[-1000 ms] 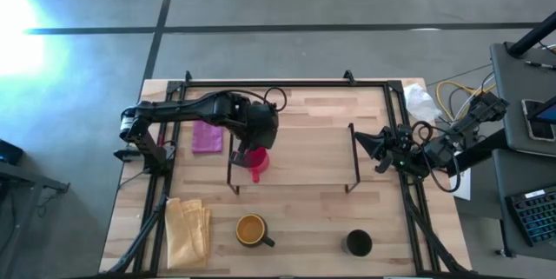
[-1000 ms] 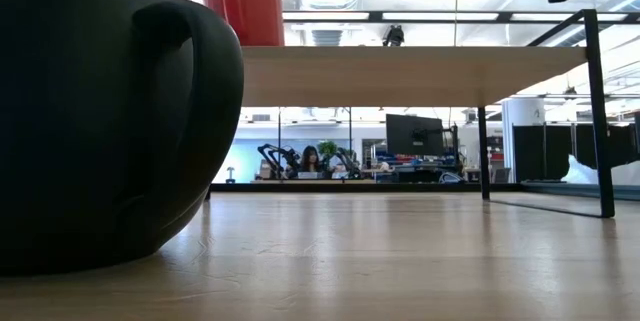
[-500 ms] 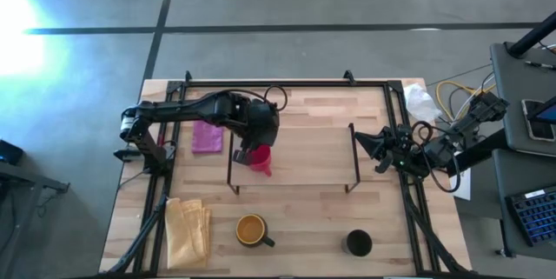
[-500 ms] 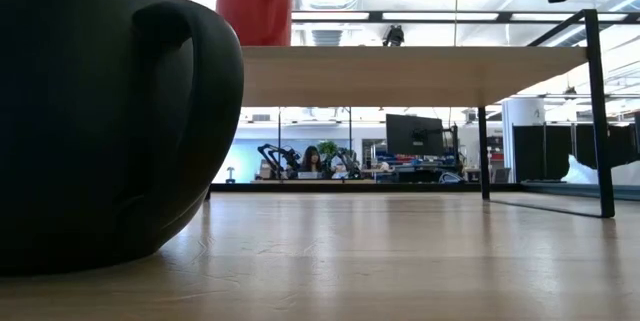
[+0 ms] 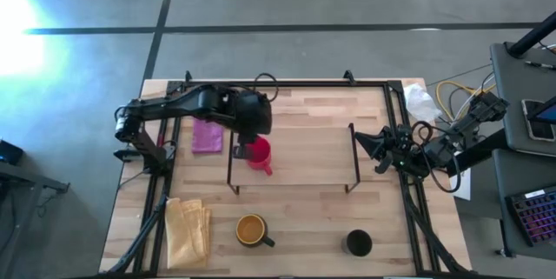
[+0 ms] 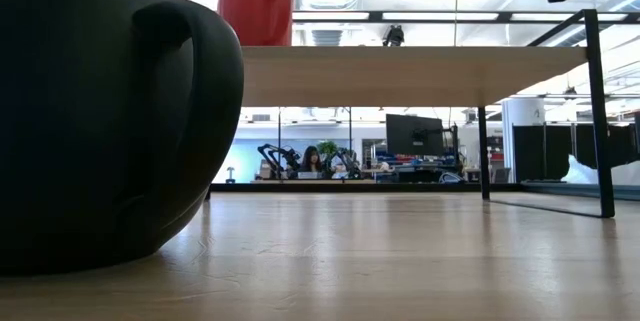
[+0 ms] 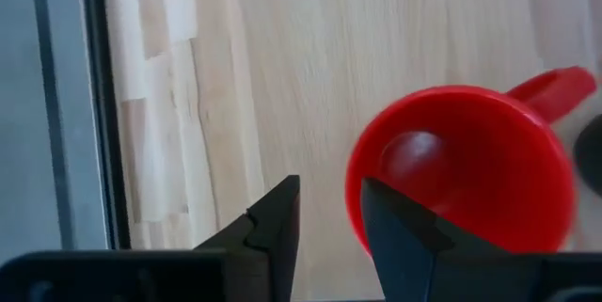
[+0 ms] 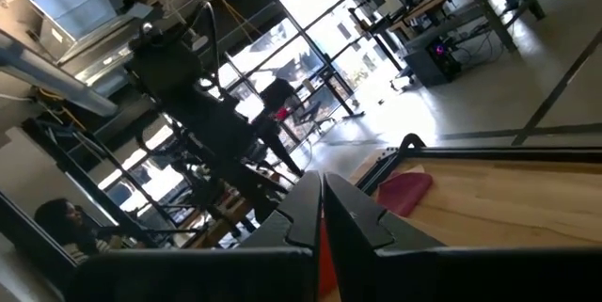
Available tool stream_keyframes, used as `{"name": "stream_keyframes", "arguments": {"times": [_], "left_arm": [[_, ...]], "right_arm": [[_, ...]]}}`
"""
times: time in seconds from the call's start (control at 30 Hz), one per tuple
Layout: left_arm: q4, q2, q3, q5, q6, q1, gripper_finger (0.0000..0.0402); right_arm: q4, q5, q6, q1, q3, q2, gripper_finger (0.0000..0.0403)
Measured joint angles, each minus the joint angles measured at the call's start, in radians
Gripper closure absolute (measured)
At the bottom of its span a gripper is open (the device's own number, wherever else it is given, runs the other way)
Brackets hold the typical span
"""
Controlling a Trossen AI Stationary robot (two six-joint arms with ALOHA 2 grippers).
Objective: Stack small to large cups/mugs on shelf
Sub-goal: Put the red mug on the shelf
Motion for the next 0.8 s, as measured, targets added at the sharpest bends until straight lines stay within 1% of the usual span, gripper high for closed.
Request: {"name": "stream_keyframes", "arguments": {"times": [0.13, 0.23, 0.3, 0.33, 0.4, 0.57, 0.63, 0.7, 0.8], "left_arm": [[-0.065, -0.044, -0.012, 0.001, -0.114, -0.004, 0.0301], [-0.099, -0.093, -0.046, 0.002, -0.197, -0.012, 0.0301], [-0.093, -0.131, -0.077, 0.003, -0.238, -0.02, 0.0301], [-0.085, -0.15, -0.096, 0.004, -0.26, -0.022, 0.0301], [-0.049, -0.188, -0.138, 0.005, -0.308, -0.024, 0.0301], [0.117, -0.3, -0.284, 0.011, -0.432, -0.026, 0.0301], [0.167, -0.34, -0.357, 0.016, -0.489, -0.026, 0.0301], [0.211, -0.377, -0.431, 0.021, -0.548, -0.026, 0.0301], [0.275, -0.425, -0.537, 0.049, -0.632, -0.028, 0.0301]], "right_arm": [[-0.001, -0.013, 0.069, -0.001, 0.0, 0.013, 0.0394], [-0.032, -0.068, 0.163, -0.024, 0.0, 0.053, 0.0394], [-0.095, -0.114, 0.219, -0.053, 0.024, 0.09, 0.0394], [-0.141, -0.146, 0.242, -0.073, 0.058, 0.112, 0.0394], [-0.292, -0.222, 0.277, -0.122, 0.147, 0.153, 0.0394], [-0.848, -0.451, 0.345, -0.28, 0.502, 0.295, 0.0394], [-1.017, -0.565, 0.351, -0.341, 0.628, 0.361, 0.0394], [-1.108, -0.693, 0.349, -0.391, 0.722, 0.425, 0.0394], [-1.14, -0.867, 0.344, -0.45, 0.815, 0.52, 0.0394]]}}
